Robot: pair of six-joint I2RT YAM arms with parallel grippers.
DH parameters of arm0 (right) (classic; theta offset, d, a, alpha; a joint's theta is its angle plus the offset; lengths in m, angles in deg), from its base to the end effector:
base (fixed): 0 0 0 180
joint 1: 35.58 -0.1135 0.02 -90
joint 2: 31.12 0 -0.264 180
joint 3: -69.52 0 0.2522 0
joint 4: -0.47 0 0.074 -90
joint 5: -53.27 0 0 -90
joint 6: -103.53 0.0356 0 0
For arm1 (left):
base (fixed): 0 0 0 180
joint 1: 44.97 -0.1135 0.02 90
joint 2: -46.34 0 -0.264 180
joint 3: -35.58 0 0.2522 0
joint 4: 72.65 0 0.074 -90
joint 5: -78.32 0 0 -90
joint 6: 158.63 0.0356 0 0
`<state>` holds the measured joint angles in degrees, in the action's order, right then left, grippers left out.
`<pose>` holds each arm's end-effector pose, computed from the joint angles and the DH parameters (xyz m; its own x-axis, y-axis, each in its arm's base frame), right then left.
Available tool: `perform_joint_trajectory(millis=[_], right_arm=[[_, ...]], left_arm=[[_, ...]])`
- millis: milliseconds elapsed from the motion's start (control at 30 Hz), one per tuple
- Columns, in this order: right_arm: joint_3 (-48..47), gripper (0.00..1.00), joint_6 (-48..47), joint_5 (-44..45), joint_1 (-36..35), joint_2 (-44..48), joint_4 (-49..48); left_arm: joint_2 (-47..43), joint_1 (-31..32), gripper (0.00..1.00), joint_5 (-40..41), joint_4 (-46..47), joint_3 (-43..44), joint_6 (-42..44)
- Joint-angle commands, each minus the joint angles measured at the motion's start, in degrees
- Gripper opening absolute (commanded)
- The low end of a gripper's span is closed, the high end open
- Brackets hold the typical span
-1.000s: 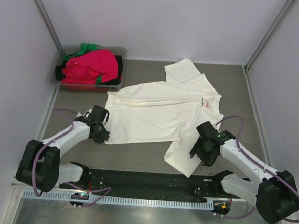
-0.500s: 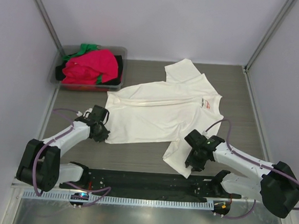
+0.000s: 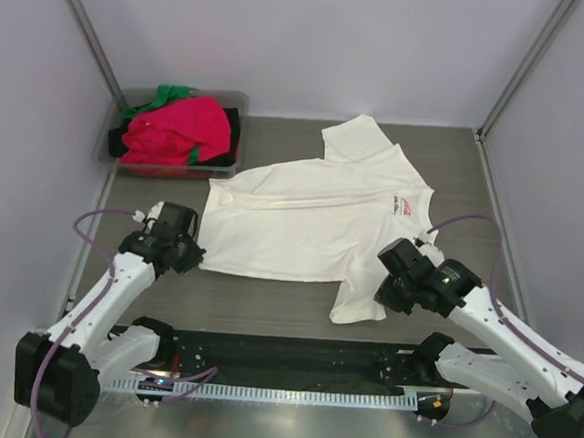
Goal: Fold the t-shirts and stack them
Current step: Fold the tshirt
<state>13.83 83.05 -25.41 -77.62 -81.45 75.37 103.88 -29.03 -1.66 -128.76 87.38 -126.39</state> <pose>0.1091 0.0890 0.2382 -0.8108 0.5057 -0.2946 0.4399 0.8586 0.2631 0.1754 -0.0437 0.2149 -0.6143 -0.6908 -0.3814 -0.6149 0.7220 -0.3172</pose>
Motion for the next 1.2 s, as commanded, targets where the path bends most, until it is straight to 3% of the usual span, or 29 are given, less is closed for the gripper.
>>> perform_joint_trajectory(millis=[0,333,500,633,967,1167], right_arm=[[-8.2,0.01,2.5,8.9,-0.3,4.0,12.6],[-17.1,0.01,5.3,12.2,-0.3,12.3,25.3],[-15.7,0.01,5.3,10.8,-0.3,15.6,25.1],[-16.2,0.01,2.4,10.8,-0.3,15.0,19.4],[-33.1,0.01,-9.7,23.7,-0.1,-7.1,14.5],[-39.8,0.01,-20.2,23.9,5.8,-18.1,8.8]], left_arm=[[-5.1,-0.7,0.0,0.8,-10.2,4.1,1.4],[-16.7,-0.7,0.0,-1.1,-24.2,7.7,-1.9],[-20.4,-0.7,0.0,-1.8,-27.9,6.9,-2.8],[-20.1,-0.7,0.01,-2.2,-27.1,6.5,-1.9],[-6.0,-0.8,0.01,-1.2,-19.5,13.3,4.9],[4.9,-2.5,0.01,-1.0,-15.9,18.0,9.5]])
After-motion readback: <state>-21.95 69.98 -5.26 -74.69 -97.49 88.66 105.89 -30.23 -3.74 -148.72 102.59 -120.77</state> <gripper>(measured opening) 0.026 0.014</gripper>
